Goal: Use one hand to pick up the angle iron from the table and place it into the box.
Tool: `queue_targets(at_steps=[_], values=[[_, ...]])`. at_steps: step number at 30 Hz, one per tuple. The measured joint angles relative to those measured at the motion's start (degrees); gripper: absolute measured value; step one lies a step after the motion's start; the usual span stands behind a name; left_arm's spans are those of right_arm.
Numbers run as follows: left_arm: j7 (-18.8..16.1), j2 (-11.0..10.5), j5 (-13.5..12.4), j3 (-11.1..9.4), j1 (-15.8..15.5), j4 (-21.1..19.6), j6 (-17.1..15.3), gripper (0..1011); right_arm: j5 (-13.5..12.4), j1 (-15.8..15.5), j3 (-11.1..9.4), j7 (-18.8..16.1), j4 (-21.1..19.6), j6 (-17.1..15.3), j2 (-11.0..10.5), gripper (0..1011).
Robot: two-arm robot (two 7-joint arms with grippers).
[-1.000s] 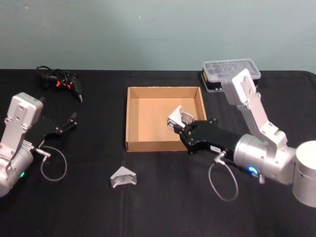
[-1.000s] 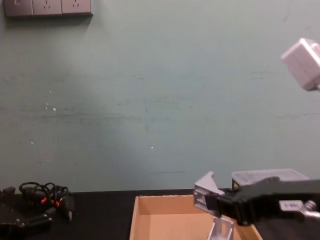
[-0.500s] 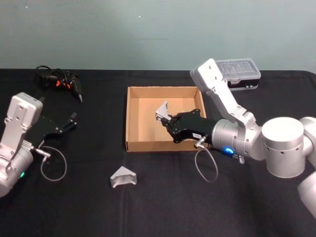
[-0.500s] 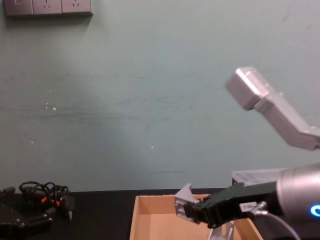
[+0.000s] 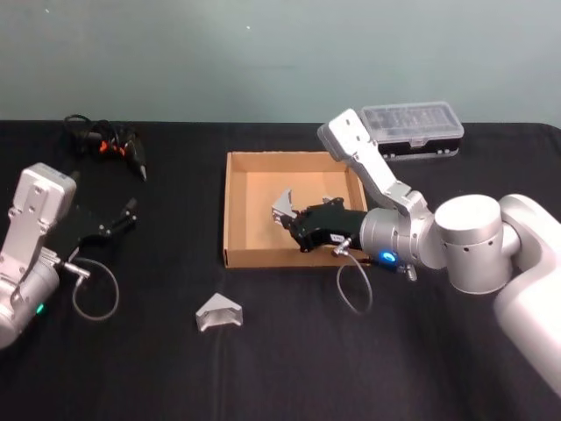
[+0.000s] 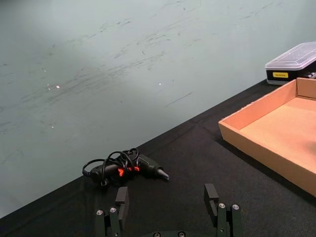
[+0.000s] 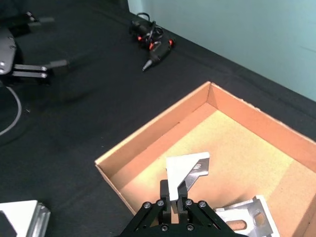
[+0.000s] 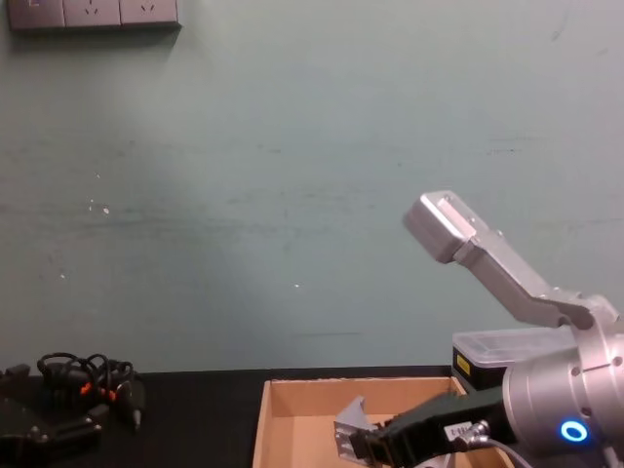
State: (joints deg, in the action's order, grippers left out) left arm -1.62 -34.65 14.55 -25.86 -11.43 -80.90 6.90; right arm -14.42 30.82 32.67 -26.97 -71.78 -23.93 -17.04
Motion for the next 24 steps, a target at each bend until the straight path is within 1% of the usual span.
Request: queue_targets(at_steps=[3,8,14,20,22,23,24], values=[[0.0,0.0,0.0,0.0,0.0,0.0,0.0,1000,0.34,0.72,0.21,-0.12,1.79,0.4,0.61,72],[0.0,0.0,0.0,0.0,0.0,0.0,0.0,1000,0.78,1.27,0.21,-0.13,3.57,0.9,1.23,72],[0.0,0.0,0.0,0.0,0.0,0.0,0.0,1000,0.98,1.1,-0.14,-0.11,3.96,1.4,1.37,85],[0.0,0.0,0.0,0.0,0.0,0.0,0.0,1000,1.24,0.61,-0.64,0.23,3.79,1.76,1.42,231],[0.0,0.0,0.0,0.0,0.0,0.0,0.0,1000,1.24,0.39,-0.84,0.27,3.55,1.96,1.4,309],[0.0,0.0,0.0,0.0,0.0,0.0,0.0,1000,1.24,0.32,-0.92,0.28,3.47,2.05,1.38,329],[0.0,0.0,0.0,0.0,0.0,0.0,0.0,1000,1.24,0.17,-1.04,0.28,3.23,2.17,1.31,386]])
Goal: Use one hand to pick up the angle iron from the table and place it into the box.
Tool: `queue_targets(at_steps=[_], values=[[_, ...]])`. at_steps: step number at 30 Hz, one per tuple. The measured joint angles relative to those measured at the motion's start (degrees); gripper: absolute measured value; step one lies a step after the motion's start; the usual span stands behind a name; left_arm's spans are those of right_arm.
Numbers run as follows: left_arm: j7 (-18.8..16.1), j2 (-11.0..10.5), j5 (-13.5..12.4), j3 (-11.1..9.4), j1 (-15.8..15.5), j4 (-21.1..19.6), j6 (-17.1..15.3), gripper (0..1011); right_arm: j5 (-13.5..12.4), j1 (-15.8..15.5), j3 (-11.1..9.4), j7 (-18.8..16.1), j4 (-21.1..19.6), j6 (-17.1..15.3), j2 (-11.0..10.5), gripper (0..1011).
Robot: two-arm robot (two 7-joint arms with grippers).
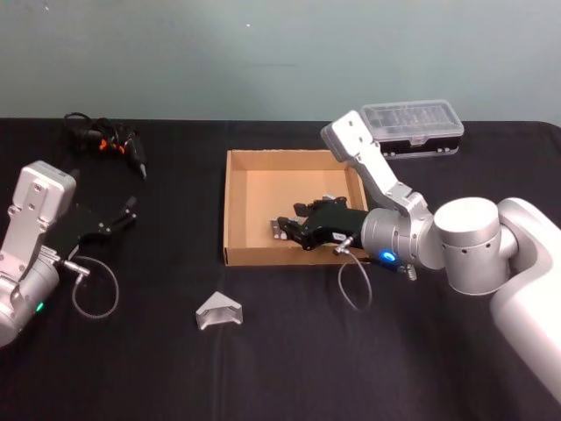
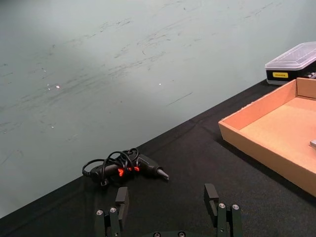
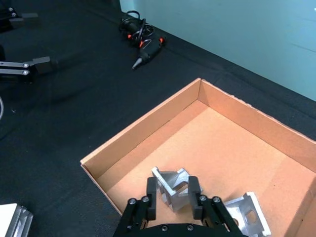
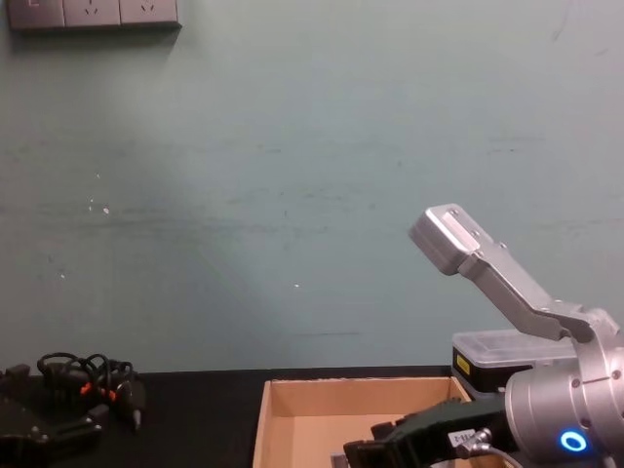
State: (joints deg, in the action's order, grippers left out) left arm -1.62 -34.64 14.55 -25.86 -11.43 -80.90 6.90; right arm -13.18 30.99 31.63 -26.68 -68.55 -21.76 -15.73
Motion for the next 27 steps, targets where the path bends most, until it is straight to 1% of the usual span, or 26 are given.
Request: queue_targets(at_steps=[3,4,9,11,12,13,14,15,18,19,22,23,25,26,27], values=[[0.0,0.0,0.0,0.0,0.0,0.0,0.0,1000,0.02,-0.17,-0.14,0.01,-0.33,0.21,-0.07,446],[0.0,0.0,0.0,0.0,0.0,0.0,0.0,1000,0.04,-0.26,-0.19,0.0,-0.57,0.31,-0.12,510],[0.0,0.0,0.0,0.0,0.0,0.0,0.0,1000,0.09,-0.65,-0.41,-0.04,-1.61,0.57,-0.4,651],[0.0,0.0,0.0,0.0,0.0,0.0,0.0,1000,0.09,-0.86,-0.58,-0.03,-2.22,0.64,-0.53,731],[0.0,0.0,0.0,0.0,0.0,0.0,0.0,1000,0.07,-1.07,-0.76,0.03,-2.73,0.67,-0.65,744],[0.0,0.0,0.0,0.0,0.0,0.0,0.0,1000,0.06,-1.18,-0.86,0.08,-2.98,0.7,-0.72,788],[0.0,0.0,0.0,0.0,0.0,0.0,0.0,1000,0.06,-1.29,-0.96,0.15,-3.19,0.72,-0.79,799],[0.0,0.0,-0.01,0.0,0.0,0.0,0.0,1000,-0.02,-1.61,-1.27,0.39,-3.81,0.81,-0.98,862],[0.0,0.0,0.0,0.0,0.0,0.0,0.0,1000,-0.27,-2.23,-1.84,0.74,-4.94,1.06,-1.35,913],[0.0,0.0,0.0,0.0,0.0,0.0,0.0,1000,-0.45,-2.81,-2.28,0.97,-5.85,1.35,-1.7,958],[0.0,0.0,0.0,0.0,0.0,0.0,0.0,1000,-0.89,-3.91,-3.06,1.47,-7.62,1.7,-2.27,1003],[0.0,0.0,0.0,0.0,0.0,0.0,0.0,1000,-1.2,-4.82,-3.61,1.82,-9.21,1.84,-2.76,1000],[0.0,0.0,0.0,0.0,0.0,0.0,0.0,1000,-1.44,-5.67,-4.06,2.07,-10.67,1.94,-3.28,1000],[0.0,0.0,0.0,0.0,0.0,0.0,0.0,1000,-1.77,-6.73,-4.49,2.25,-12.39,1.98,-3.9,1000],[0.0,0.0,0.0,0.0,0.0,0.0,0.0,1000,-1.93,-7.28,-4.68,2.3,-13.27,1.98,-4.22,1000]])
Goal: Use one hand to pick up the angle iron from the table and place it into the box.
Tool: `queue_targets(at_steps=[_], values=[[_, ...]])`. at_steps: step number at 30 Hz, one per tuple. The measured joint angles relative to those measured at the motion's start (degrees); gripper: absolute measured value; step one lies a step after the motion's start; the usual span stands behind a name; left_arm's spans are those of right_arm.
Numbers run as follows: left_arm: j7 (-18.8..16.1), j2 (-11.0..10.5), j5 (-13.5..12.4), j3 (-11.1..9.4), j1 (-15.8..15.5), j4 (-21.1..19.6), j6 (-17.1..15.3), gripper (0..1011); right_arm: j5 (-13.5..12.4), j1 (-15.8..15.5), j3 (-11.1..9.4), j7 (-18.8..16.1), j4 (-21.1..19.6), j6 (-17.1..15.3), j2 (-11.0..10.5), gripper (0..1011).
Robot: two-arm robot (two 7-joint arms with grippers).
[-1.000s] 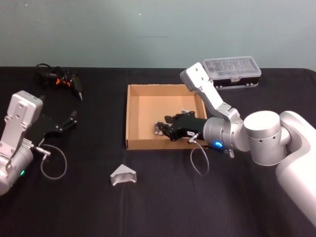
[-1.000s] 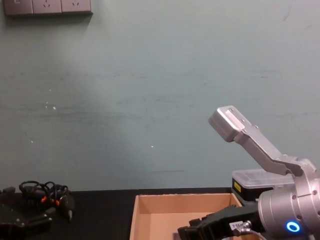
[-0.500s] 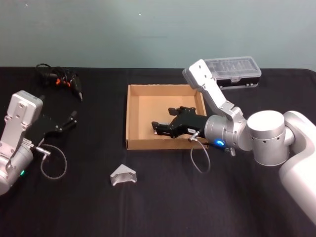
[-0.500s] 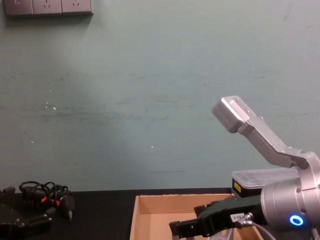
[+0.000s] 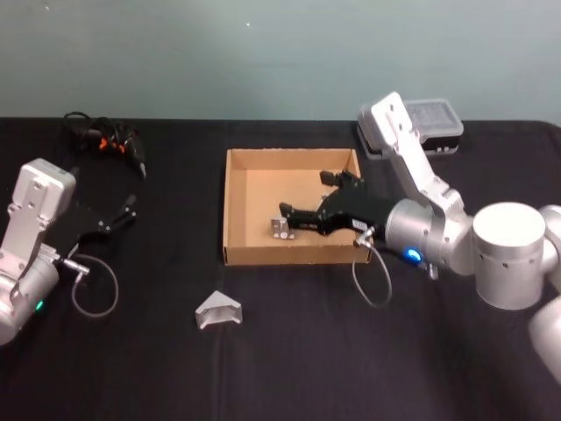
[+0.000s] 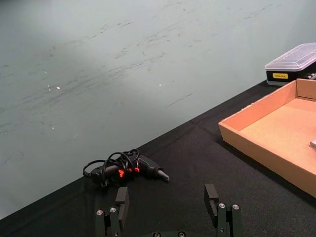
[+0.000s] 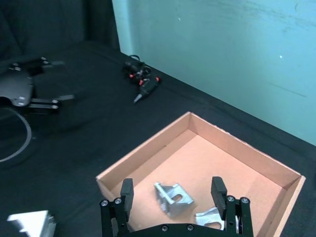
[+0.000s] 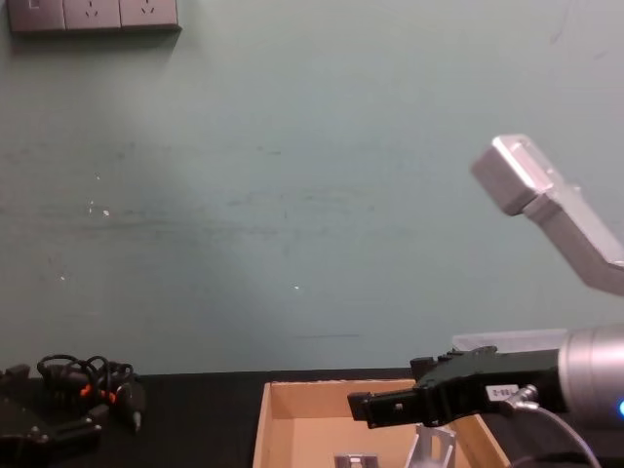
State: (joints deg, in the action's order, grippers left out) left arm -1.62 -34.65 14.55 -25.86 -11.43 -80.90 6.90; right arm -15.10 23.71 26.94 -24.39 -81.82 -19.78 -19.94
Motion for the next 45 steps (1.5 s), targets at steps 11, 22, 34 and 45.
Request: queue_targets(at_steps=[11,22,34,45], values=[[0.0,0.0,0.0,0.0,0.0,0.0,0.0,1000,-1.88,-7.31,-1.0,0.18,-10.05,0.55,-3.95,1000],[0.0,0.0,0.0,0.0,0.0,0.0,0.0,1000,-2.18,-9.65,2.71,-3.23,-13.86,0.3,-7.29,1000],[0.0,0.0,0.0,0.0,0.0,0.0,0.0,1000,-0.12,-7.84,7.64,-6.11,-11.18,0.06,-7.8,1000],[0.0,0.0,0.0,0.0,0.0,0.0,0.0,1000,1.63,-5.58,10.11,-6.55,-6.92,0.14,-5.56,1000]])
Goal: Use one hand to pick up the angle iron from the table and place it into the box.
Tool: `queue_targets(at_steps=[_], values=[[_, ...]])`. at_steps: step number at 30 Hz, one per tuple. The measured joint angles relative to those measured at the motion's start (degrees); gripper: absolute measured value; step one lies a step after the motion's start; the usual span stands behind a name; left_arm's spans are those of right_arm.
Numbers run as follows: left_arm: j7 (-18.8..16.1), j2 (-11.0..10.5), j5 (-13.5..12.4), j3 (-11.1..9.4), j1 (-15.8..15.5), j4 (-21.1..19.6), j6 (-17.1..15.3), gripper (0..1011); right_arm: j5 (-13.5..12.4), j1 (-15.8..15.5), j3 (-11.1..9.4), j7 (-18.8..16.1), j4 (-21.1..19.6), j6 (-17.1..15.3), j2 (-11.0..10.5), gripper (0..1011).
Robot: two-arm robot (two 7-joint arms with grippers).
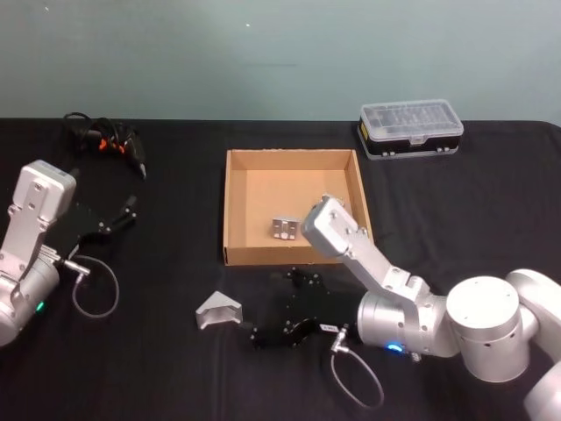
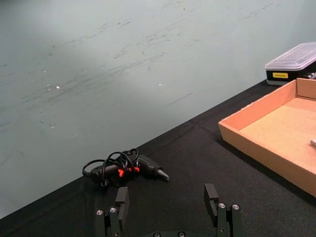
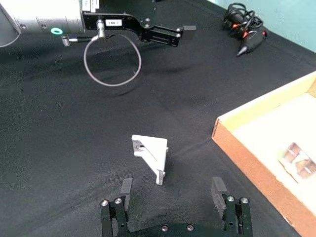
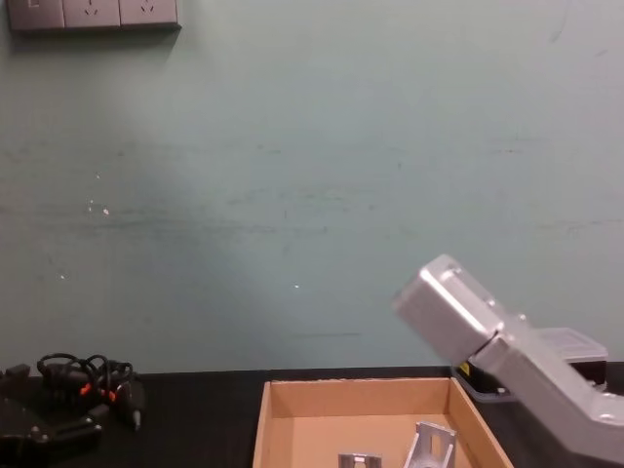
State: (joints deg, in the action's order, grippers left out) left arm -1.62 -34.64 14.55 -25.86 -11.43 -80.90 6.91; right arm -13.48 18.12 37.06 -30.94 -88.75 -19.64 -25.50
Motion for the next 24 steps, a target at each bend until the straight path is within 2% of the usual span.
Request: queue_targets(at_steps=[14,24], values=[[0.0,0.0,0.0,0.0,0.0,0.0,0.0,1000,1.59,2.28,1.27,-0.08,4.51,0.22,3.14,1000],[0.0,0.0,0.0,0.0,0.0,0.0,0.0,1000,2.17,3.37,1.61,-0.27,6.64,0.29,4.54,1000]])
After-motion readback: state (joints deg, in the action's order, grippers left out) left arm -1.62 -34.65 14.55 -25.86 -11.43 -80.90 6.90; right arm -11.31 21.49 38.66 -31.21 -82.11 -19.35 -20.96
